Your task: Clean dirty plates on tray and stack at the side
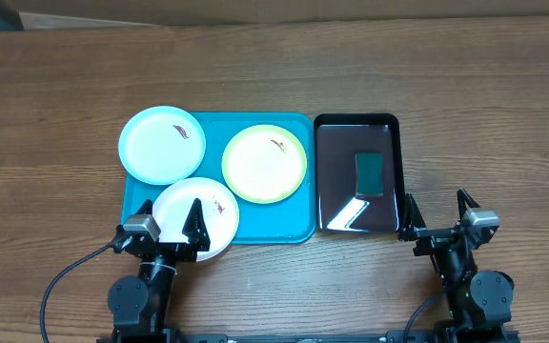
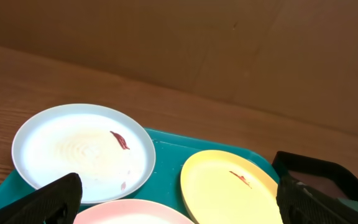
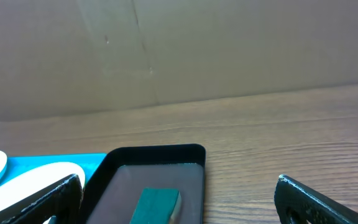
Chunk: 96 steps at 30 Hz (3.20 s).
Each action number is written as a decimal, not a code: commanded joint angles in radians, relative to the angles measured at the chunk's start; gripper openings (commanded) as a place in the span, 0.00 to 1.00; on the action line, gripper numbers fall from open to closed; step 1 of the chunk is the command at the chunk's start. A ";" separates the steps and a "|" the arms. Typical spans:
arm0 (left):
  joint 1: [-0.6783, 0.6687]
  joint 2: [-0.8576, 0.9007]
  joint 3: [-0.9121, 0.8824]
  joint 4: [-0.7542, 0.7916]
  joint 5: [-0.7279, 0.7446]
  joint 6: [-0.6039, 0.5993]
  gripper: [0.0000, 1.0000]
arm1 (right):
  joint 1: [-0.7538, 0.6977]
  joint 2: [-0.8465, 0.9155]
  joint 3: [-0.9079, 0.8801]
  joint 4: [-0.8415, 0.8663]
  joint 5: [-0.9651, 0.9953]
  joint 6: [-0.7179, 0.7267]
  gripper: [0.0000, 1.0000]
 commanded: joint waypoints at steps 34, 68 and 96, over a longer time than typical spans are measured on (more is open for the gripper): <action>-0.006 -0.010 -0.003 -0.003 -0.011 0.015 1.00 | -0.003 -0.010 -0.010 0.007 0.013 0.003 1.00; -0.006 -0.010 0.033 0.000 0.138 0.011 1.00 | -0.003 -0.010 0.005 0.090 -0.105 0.134 1.00; -0.006 1.204 1.565 -1.239 0.267 0.150 1.00 | -0.003 1.294 1.484 -1.073 -0.316 0.082 1.00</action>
